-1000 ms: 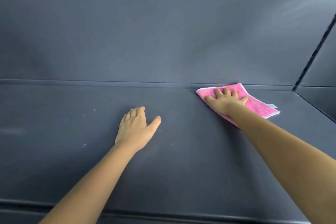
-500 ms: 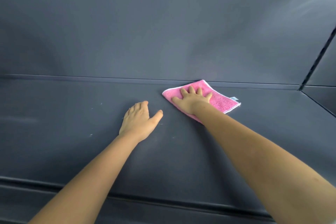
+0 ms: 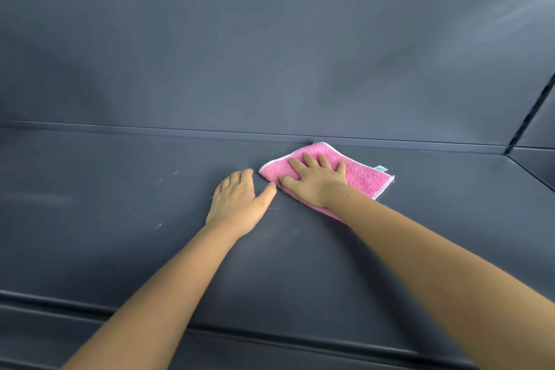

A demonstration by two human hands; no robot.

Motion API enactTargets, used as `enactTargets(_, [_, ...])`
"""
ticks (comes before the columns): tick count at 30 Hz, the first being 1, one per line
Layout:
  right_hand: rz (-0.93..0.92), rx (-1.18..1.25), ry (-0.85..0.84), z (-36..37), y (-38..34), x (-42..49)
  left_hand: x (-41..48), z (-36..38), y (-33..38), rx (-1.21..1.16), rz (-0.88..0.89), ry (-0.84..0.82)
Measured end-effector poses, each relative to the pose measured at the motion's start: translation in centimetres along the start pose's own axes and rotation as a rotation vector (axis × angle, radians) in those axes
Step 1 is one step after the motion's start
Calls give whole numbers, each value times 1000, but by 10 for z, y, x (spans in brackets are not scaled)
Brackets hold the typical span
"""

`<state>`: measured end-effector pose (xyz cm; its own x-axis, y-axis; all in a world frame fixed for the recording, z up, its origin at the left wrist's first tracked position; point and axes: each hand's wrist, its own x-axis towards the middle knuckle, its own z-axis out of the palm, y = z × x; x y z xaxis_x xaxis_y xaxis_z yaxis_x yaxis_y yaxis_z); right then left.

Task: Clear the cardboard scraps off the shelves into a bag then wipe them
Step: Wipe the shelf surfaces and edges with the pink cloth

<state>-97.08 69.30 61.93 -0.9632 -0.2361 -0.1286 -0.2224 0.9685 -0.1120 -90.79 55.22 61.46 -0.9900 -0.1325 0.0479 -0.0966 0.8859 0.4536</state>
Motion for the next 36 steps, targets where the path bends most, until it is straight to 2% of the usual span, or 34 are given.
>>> enactTargets(9, [-154,-19,-47,12,-8,-85,-3,-3,-1,-52,3,-19])
enactTargets(12, [-151,-13,-76,10,0,-101,-4,-5,-2,-68,31,-41])
enactTargets(17, [82,13,-21,4,15,-71,3,-26,-15,-391,-30,-191])
enactTargets(19, [192,6,-5,1,16,-48,8,-42,-32,-430,-14,-175])
enactTargets(23, [351,21,-9,-5,-7,1,25,-74,-88,-139,104,-45])
enactTargets(26, [419,48,15,-5,-42,37,39,-86,-133,77,105,-7])
enactTargets(28, [415,56,21,-4,-72,56,44,-85,-155,96,79,-9])
enactTargets(31, [358,45,27,2,-117,72,49,-80,-165,3,72,3])
enactTargets(36, [284,37,28,10,-163,62,58,-75,-169,26,111,-9])
